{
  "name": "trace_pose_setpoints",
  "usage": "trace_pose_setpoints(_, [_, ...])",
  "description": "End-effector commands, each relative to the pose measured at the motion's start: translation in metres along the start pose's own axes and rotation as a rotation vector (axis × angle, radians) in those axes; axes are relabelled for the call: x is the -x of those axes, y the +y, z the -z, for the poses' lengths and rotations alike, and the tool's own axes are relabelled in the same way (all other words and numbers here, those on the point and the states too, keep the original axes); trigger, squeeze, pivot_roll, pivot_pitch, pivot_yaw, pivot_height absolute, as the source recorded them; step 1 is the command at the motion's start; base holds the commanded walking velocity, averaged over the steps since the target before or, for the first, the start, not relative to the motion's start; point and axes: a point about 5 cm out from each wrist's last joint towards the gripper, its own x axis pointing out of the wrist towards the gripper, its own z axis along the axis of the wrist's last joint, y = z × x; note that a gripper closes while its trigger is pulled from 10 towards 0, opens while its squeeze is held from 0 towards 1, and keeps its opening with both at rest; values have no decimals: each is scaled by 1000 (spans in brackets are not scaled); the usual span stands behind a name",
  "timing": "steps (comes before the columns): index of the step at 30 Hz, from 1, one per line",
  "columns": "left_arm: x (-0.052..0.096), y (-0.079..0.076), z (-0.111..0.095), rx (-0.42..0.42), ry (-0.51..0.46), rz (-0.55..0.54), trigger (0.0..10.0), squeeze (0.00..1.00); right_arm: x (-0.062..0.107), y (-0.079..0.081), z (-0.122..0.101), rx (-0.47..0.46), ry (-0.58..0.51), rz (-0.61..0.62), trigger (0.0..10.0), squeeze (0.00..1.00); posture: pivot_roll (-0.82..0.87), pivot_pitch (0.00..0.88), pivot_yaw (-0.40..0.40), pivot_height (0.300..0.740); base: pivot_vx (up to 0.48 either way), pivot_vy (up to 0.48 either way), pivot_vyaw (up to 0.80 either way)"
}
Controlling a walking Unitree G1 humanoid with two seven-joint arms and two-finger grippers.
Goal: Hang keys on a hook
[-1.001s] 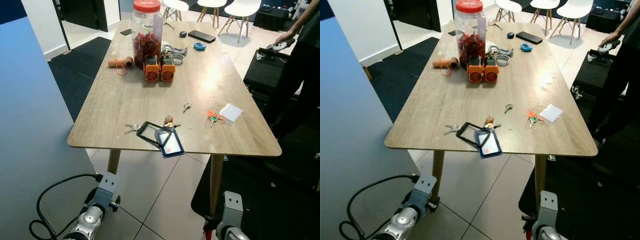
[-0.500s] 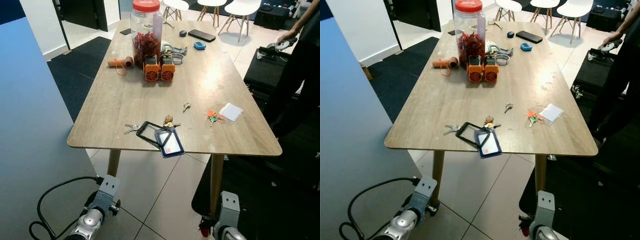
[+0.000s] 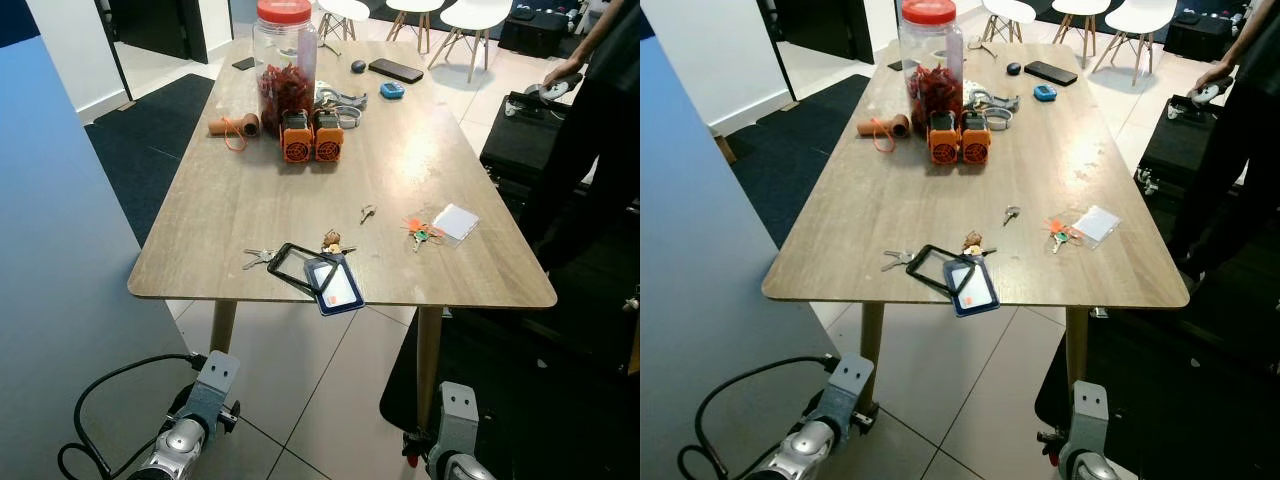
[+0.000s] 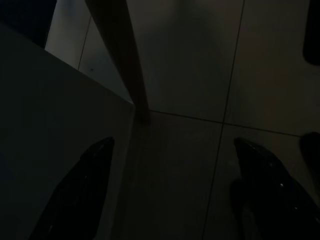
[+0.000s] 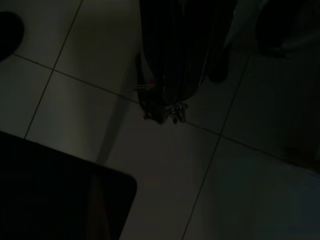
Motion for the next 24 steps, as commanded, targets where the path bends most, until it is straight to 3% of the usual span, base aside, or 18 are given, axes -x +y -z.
trace_pose_setpoints(1, [2,-4,7,12,32,6,10000,0,1,2,4,9,9,-4,10000,0,71,26,-43,740,0,0,0])
trace_pose_setpoints(12, [1,-8,4,10,19,10,10000,0,0,6,4,91,18,-34,10000,0,63,13,-47,740,0,0,0])
trace_pose_setpoints(24, [2,-3,8,12,27,-6,10000,0,2,8,16,101,53,-34,10000,0,87,0,-55,740,0,0,0])
